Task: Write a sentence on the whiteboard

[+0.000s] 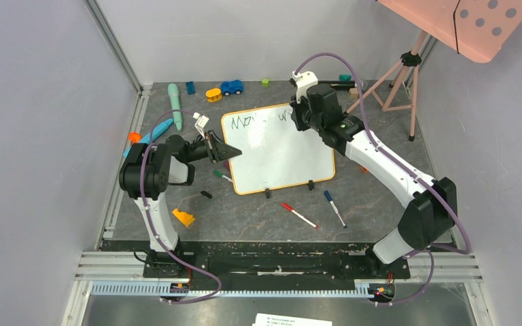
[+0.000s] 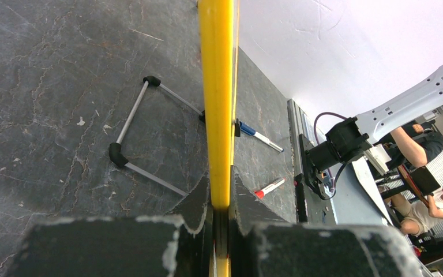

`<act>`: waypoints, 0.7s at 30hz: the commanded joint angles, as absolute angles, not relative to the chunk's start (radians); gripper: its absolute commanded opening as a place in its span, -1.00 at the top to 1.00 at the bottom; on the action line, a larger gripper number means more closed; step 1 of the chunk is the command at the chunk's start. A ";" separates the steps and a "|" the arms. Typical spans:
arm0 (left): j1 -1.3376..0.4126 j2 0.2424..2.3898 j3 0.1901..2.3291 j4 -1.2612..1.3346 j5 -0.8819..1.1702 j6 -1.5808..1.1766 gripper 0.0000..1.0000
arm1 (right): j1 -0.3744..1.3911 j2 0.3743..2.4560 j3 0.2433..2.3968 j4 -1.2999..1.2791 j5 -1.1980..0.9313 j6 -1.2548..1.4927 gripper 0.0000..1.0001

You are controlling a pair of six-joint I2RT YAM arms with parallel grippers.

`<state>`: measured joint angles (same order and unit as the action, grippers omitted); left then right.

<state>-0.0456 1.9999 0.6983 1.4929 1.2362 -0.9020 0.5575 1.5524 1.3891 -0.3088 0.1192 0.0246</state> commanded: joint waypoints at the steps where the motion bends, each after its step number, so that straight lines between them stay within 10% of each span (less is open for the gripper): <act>1: -0.043 1.999 0.706 1.557 1.227 -0.781 0.96 | 0.549 1.499 1.387 -0.279 0.132 0.009 1.00; 21: -0.044 1.996 0.704 1.558 1.229 -0.779 0.96 | 0.537 1.549 1.415 -0.261 0.140 -0.005 1.00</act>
